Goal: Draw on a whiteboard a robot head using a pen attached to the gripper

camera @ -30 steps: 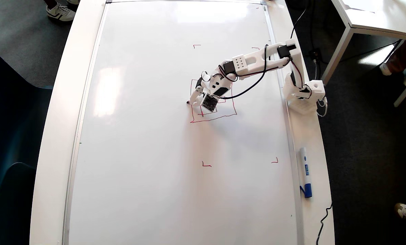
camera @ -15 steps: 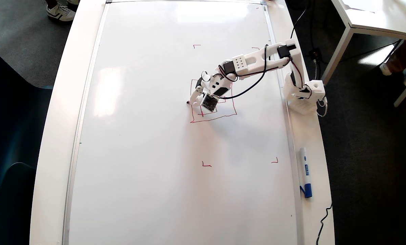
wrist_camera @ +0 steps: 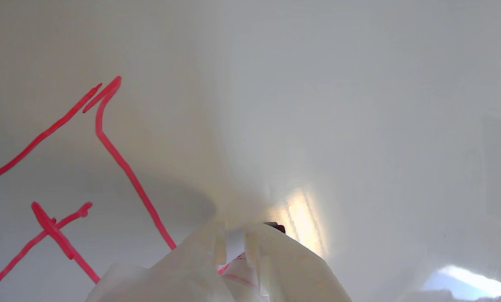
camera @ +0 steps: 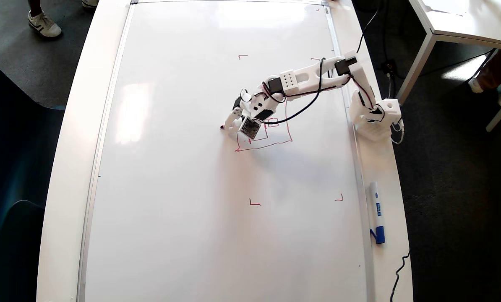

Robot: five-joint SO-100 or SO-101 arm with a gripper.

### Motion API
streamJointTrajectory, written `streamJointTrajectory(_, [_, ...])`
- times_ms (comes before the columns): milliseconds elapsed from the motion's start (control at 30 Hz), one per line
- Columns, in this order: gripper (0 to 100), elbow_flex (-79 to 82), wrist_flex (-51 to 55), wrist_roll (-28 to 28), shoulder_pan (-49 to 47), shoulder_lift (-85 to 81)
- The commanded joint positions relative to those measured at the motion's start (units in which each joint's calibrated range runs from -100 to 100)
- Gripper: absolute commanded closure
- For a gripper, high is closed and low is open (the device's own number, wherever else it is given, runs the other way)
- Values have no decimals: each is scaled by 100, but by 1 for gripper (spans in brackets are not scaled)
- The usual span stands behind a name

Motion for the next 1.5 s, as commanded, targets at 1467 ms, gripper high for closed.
streamJointTrajectory(1467, [99,-2439,156,29,-114,1447])
